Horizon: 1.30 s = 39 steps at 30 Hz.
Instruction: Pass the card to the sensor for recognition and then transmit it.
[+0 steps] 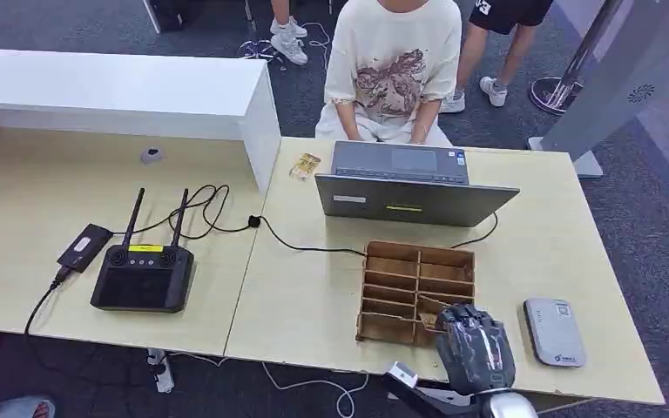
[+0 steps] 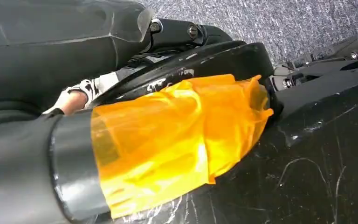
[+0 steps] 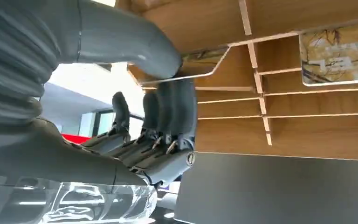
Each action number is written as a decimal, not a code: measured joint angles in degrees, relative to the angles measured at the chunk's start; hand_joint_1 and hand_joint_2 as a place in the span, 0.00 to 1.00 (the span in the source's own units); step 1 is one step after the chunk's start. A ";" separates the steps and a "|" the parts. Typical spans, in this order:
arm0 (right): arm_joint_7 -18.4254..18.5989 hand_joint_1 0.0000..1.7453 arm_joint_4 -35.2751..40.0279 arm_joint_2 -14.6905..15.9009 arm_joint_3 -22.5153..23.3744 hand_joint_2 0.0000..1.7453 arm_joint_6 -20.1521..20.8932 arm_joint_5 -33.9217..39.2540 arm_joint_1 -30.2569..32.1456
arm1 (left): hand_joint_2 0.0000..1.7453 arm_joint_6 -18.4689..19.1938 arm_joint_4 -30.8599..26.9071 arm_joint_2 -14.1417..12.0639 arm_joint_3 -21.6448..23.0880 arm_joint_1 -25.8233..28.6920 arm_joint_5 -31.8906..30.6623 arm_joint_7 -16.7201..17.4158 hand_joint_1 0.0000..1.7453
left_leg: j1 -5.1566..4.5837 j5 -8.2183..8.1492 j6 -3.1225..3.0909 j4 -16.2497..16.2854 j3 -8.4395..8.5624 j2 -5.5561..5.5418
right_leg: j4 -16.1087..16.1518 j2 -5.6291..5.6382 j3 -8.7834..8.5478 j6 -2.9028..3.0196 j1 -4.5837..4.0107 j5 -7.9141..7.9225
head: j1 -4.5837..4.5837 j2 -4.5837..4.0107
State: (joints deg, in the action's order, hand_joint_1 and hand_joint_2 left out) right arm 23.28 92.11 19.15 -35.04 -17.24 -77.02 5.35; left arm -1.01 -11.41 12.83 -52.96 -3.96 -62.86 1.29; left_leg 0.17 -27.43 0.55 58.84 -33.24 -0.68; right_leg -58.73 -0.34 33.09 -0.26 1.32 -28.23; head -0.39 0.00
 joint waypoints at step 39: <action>-15.17 1.00 0.11 -2.67 1.90 1.00 -10.98 15.37 0.99 | 0.00 -0.02 0.00 0.00 -1.62 0.23 -0.35 -1.46 0.00 | 0.00 0.00 0.00 0.00 0.00 0.02 | 0.00 0.02 0.02 0.00 0.00 0.00 | 0.00 0.00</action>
State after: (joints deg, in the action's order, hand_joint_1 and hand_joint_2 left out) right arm 8.10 92.22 16.48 -33.14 -28.22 -61.65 6.34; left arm -1.03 -11.41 12.83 -54.58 -3.73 -63.21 -0.17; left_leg 0.17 -27.43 0.55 58.84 -33.24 -0.67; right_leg -58.73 -0.32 33.11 -0.26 1.32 -28.23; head -0.39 0.00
